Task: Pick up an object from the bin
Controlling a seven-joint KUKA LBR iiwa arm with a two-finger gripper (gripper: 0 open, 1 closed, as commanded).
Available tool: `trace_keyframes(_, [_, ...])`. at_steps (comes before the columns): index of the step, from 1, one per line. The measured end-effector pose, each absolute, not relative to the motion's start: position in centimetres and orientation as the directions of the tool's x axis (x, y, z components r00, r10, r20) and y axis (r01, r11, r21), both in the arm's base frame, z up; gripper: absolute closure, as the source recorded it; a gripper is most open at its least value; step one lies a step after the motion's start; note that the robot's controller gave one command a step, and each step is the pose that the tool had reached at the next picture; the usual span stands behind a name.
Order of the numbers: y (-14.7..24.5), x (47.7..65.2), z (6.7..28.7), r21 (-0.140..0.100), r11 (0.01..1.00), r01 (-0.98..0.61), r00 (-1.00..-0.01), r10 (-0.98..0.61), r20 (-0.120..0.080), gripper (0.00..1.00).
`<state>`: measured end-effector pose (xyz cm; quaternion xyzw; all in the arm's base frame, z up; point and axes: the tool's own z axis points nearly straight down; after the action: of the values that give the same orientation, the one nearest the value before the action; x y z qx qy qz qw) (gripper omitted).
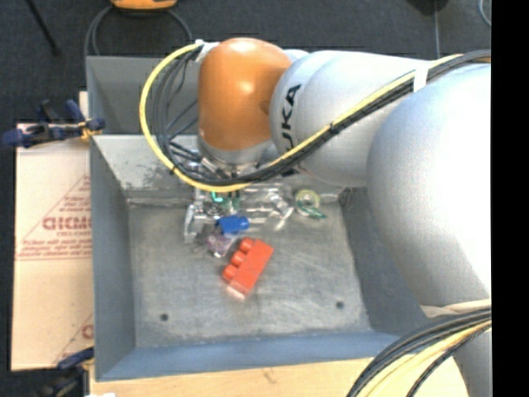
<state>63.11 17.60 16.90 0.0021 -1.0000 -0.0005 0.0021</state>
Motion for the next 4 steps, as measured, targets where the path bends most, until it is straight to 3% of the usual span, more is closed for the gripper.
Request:
trace_keyframes(1, [10.63,64.65,8.73,0.004,0.999,0.048,-0.999,0.048,-0.012,0.00])
trace_keyframes(3, [10.88,64.81,8.05,0.008,0.992,0.127,-0.992,0.127,-0.018,0.00])
trace_keyframes(4, [11.03,64.66,8.07,0.016,0.969,0.246,-0.969,0.246,-0.013,0.00])
